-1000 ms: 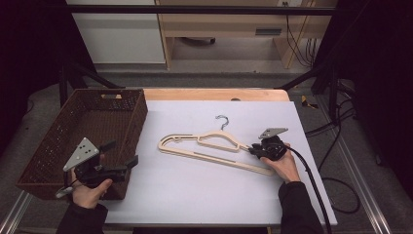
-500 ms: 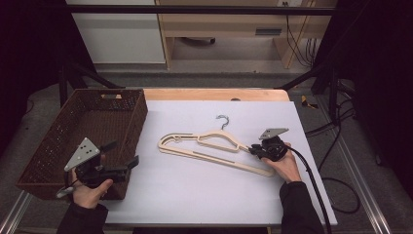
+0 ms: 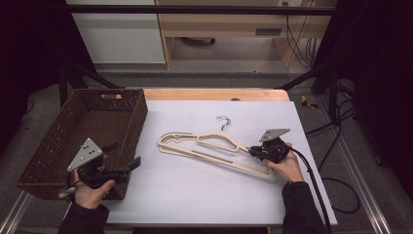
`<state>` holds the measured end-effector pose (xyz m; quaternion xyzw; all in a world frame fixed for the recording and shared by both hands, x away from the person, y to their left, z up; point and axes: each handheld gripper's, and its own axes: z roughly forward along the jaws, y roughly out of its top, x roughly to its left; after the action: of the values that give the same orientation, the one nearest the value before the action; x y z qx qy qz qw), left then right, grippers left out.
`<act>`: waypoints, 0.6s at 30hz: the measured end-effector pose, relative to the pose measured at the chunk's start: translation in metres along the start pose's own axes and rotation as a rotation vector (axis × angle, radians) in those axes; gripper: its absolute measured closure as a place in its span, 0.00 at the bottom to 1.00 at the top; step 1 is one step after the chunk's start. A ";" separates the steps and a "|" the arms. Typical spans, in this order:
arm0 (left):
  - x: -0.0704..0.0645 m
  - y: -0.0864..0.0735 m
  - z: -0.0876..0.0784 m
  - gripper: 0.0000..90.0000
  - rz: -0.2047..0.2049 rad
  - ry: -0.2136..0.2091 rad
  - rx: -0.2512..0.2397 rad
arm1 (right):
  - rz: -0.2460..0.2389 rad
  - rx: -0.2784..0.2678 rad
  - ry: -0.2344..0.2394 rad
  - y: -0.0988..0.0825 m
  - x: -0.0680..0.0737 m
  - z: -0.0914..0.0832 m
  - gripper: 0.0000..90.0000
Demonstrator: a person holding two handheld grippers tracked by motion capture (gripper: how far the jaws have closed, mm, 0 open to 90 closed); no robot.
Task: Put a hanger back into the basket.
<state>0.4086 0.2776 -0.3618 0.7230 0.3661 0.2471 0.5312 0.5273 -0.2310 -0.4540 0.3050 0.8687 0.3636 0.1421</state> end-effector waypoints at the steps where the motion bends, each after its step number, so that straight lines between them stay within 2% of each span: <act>1: 0.000 0.000 0.000 0.05 0.000 0.000 0.001 | 0.002 0.002 0.003 0.000 0.000 -0.001 0.88; 8: -0.001 0.000 0.000 0.05 0.000 -0.001 0.000 | 0.043 0.054 0.017 -0.003 0.004 0.006 0.88; 18: -0.001 0.000 -0.001 0.05 0.001 -0.001 -0.001 | 0.053 0.057 0.029 -0.004 0.004 0.011 0.87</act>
<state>0.4077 0.2774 -0.3612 0.7232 0.3654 0.2469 0.5315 0.5275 -0.2246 -0.4650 0.3268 0.8721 0.3469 0.1111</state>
